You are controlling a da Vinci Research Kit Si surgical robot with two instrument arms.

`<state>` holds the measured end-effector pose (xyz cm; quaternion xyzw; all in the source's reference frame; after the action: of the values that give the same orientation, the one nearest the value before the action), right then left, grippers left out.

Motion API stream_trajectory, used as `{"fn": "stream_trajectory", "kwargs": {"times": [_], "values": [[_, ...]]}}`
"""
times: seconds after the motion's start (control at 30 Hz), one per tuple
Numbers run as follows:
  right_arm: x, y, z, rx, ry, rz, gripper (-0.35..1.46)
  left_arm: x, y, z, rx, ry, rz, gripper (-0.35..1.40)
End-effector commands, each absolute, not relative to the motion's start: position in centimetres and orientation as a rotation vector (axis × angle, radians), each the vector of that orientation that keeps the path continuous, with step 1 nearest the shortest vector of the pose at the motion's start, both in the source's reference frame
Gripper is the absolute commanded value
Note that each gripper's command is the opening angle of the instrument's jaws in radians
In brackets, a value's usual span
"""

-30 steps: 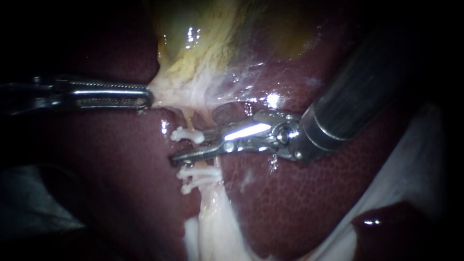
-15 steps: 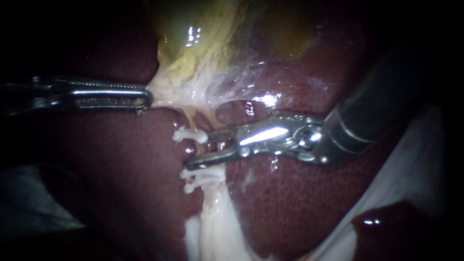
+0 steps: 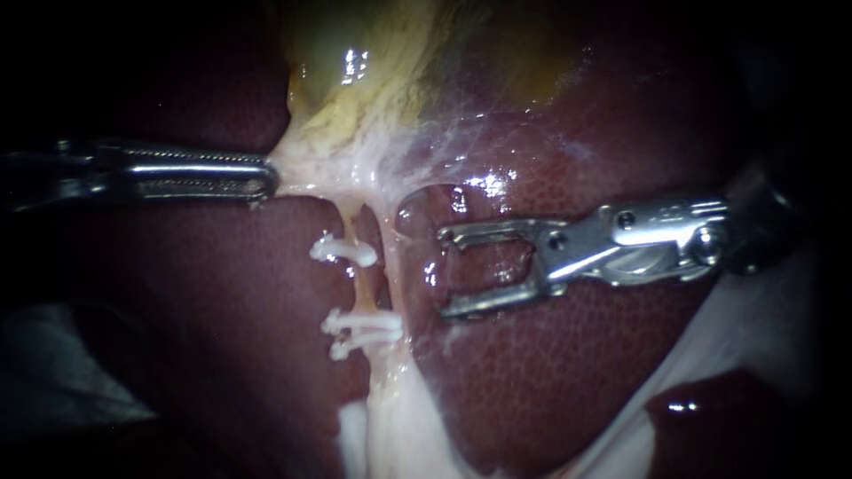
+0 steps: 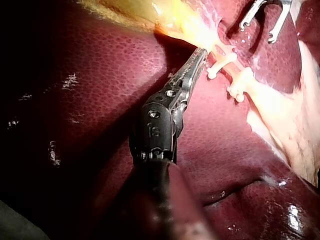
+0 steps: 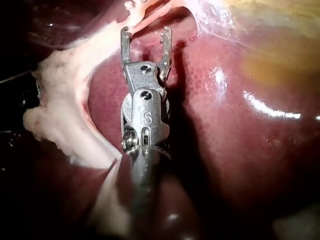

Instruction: Going back third clip left tube

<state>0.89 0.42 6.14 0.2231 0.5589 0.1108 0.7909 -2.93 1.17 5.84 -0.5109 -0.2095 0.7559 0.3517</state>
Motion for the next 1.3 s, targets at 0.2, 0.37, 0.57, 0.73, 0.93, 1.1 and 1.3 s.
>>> {"fn": "stream_trajectory", "kwargs": {"times": [0.2,0.37,0.57,0.73,0.93,1.1,1.3], "values": [[0.68,0.38,5.99,0.465,1.215,0.191,0.5,-2.93,1.17,5.84,-1.322,-0.542,1.956,-0.35],[0.61,0.4,5.93,0.469,1.219,0.184,0.5,-2.93,1.17,5.84,-1.322,-0.542,1.956,-0.35],[0.53,0.42,5.89,0.466,1.215,0.191,0.5,-3.0,1.18,5.92,-1.321,-0.536,1.957,-0.35],[0.5,0.42,5.88,0.465,1.214,0.193,0.5,-3.13,1.2,6.07,-1.322,-0.53,1.958,-0.35],[0.48,0.41,5.86,0.466,1.214,0.192,0.5,-3.23,1.23,6.32,-1.302,-0.53,1.981,-0.35],[0.47,0.41,5.85,0.466,1.214,0.192,0.5,-3.28,1.23,6.42,-1.295,-0.533,1.983,-0.35],[0.47,0.41,5.85,0.467,1.214,0.193,0.5,-3.28,1.23,6.4,-1.294,-0.534,1.982,-0.35]]}}
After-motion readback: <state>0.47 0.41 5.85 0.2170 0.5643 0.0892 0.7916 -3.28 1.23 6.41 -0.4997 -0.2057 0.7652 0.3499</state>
